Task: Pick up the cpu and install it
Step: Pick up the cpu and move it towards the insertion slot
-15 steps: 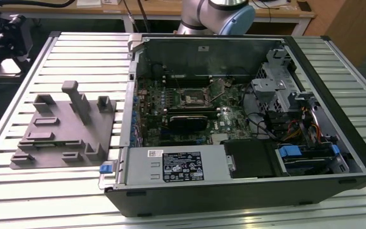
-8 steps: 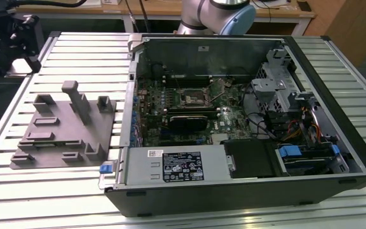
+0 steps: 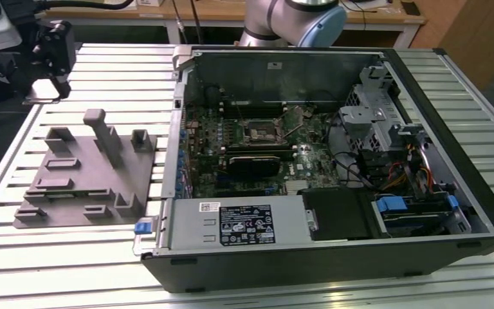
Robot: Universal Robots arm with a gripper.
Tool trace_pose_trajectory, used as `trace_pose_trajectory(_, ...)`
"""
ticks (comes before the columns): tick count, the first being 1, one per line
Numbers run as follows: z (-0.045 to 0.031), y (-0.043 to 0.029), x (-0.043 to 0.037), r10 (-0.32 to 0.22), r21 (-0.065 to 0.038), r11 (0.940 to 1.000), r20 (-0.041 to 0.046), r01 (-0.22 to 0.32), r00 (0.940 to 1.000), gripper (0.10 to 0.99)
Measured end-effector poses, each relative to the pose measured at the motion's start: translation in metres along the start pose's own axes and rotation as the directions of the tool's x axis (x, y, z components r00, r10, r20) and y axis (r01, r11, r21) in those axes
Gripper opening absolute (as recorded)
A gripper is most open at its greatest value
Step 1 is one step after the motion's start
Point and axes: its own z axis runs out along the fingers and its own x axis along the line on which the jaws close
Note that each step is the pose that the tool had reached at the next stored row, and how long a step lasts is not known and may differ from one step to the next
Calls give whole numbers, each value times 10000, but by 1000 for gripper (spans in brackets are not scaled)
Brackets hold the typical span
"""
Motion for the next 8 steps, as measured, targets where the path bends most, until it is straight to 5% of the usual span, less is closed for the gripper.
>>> trace_pose_trajectory(8,0,3,-227,0,-9,10000,-1,0,10000,541)
